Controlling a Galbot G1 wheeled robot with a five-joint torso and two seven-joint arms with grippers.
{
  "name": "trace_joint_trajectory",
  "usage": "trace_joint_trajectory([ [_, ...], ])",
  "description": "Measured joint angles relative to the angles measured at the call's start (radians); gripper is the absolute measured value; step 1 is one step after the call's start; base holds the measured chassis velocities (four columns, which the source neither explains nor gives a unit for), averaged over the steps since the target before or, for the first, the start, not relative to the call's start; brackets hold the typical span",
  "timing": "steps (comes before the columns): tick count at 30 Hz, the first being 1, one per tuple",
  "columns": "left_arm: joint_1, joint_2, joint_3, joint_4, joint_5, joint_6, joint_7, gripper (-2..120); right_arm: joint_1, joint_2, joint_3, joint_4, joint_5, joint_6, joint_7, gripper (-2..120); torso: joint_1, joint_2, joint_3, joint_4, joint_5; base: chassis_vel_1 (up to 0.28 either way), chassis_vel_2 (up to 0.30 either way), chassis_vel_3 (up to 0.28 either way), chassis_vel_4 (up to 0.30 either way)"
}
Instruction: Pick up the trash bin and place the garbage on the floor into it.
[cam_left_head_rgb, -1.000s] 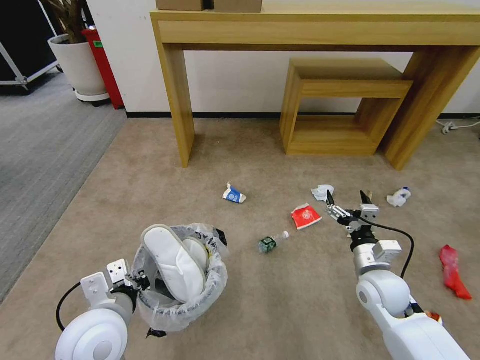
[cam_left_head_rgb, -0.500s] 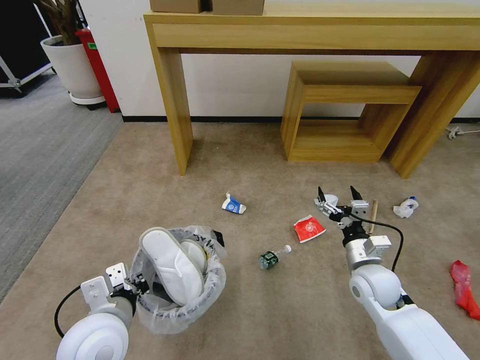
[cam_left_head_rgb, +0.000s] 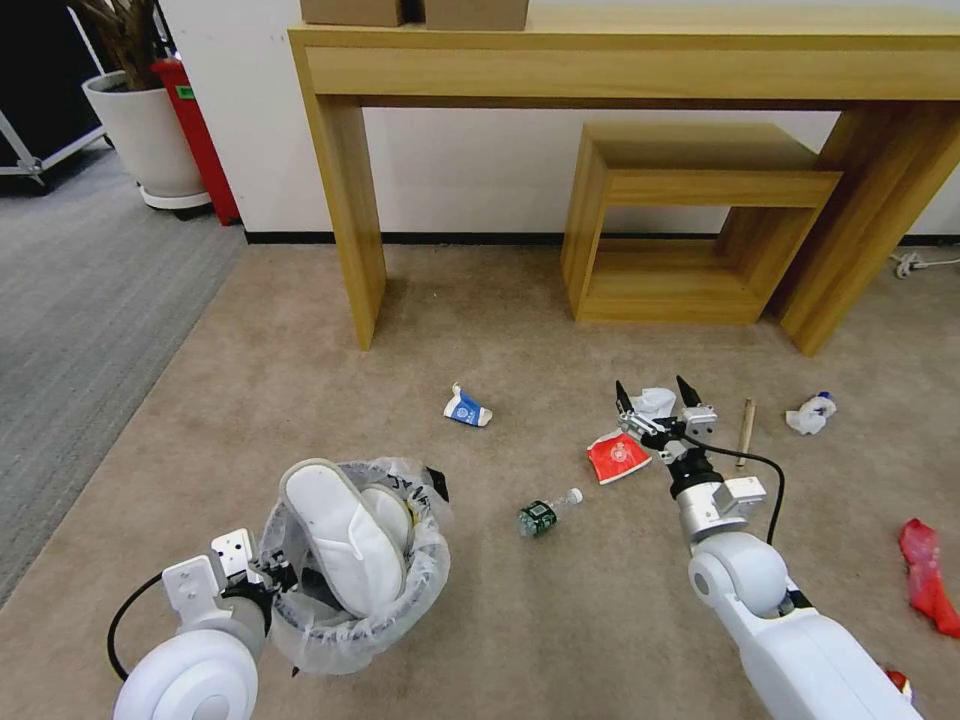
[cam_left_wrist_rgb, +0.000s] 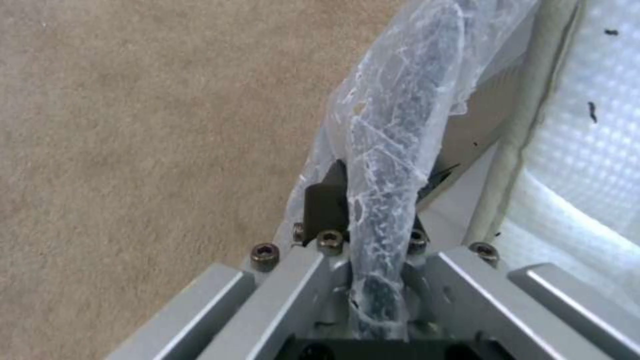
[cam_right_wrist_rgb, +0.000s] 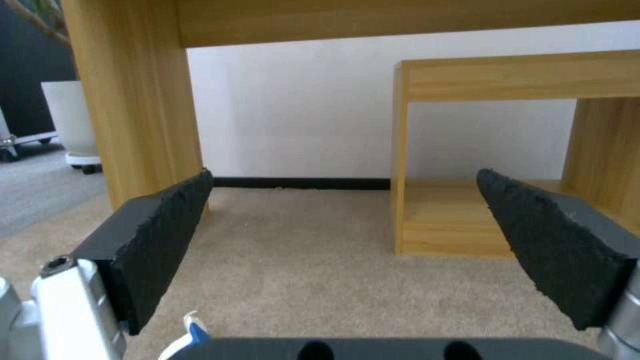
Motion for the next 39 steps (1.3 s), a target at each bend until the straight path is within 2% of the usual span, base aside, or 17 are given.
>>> trace_joint_trajectory([
  [30,-0.004,-0.002,0.007,0.018,0.009,-0.007,-0.004,0,0.038,0.004,-0.035,-0.036,0.000,-0.008,0.006,100,0.000,0.000,0.000,0.0000,0.0001,-0.077,0.079,0.081,-0.077],
  [39,-0.014,-0.001,0.016,0.028,0.007,-0.008,-0.005,0,0.068,-0.032,-0.049,-0.044,-0.089,-0.059,0.117,100,0.000,0.000,0.000,0.0000,0.0001,-0.030,0.032,0.031,-0.027],
])
